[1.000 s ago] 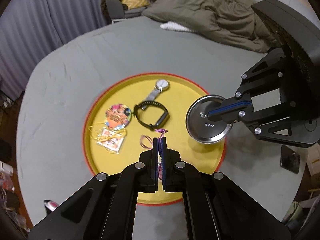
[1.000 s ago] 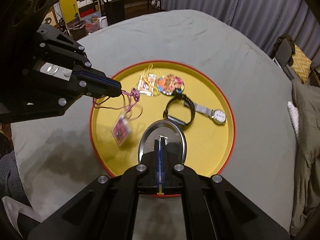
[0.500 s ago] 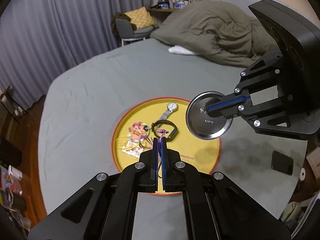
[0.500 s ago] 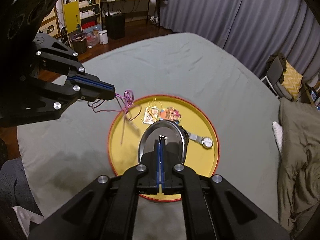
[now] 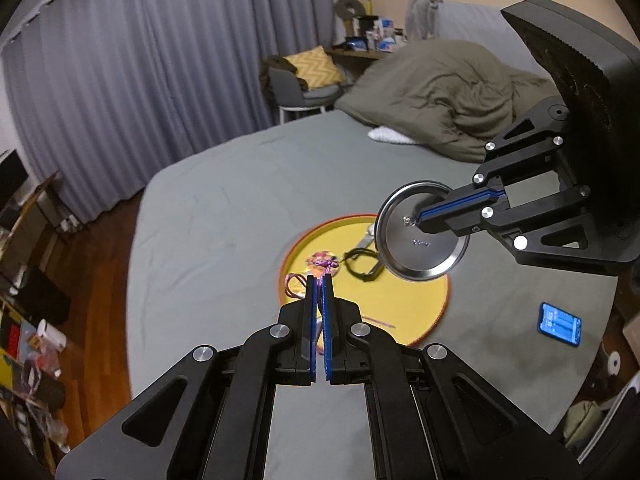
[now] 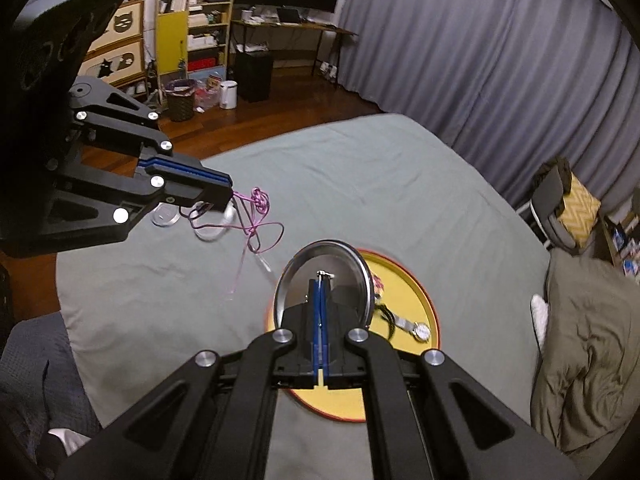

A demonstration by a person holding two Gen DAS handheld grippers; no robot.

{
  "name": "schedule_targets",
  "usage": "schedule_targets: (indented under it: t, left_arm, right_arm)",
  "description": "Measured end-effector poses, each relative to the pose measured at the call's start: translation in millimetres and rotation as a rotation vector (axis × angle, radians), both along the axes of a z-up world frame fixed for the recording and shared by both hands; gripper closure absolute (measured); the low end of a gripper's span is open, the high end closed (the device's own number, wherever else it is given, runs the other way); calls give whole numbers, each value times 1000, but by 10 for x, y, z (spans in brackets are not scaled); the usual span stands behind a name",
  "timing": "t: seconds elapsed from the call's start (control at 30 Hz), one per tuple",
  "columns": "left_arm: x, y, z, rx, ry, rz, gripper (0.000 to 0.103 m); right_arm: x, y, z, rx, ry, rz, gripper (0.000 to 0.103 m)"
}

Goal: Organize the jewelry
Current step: 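Lift the badge and pink-cord card out of the tray and carry them over the bedspread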

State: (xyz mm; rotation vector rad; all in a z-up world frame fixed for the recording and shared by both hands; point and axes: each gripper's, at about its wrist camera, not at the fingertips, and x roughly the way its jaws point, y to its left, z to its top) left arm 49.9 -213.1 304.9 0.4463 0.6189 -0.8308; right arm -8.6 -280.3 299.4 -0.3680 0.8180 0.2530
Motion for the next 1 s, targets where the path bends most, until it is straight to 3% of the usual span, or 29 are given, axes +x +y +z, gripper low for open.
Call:
schedule_targets:
  t: [0.37, 0.73, 1.0]
  left_arm:
    - [-176, 988, 76, -16, -19, 116, 101]
    - [-142, 1907, -134, -7, 9, 241, 101]
    - [-73, 2405, -484, 15, 64, 302, 101]
  right_arm:
    - [-12, 907, 138, -11, -22, 113, 101]
    - [197, 1824, -51, -11, 10, 243, 101]
    - [369, 2379, -386, -3, 66, 315, 101]
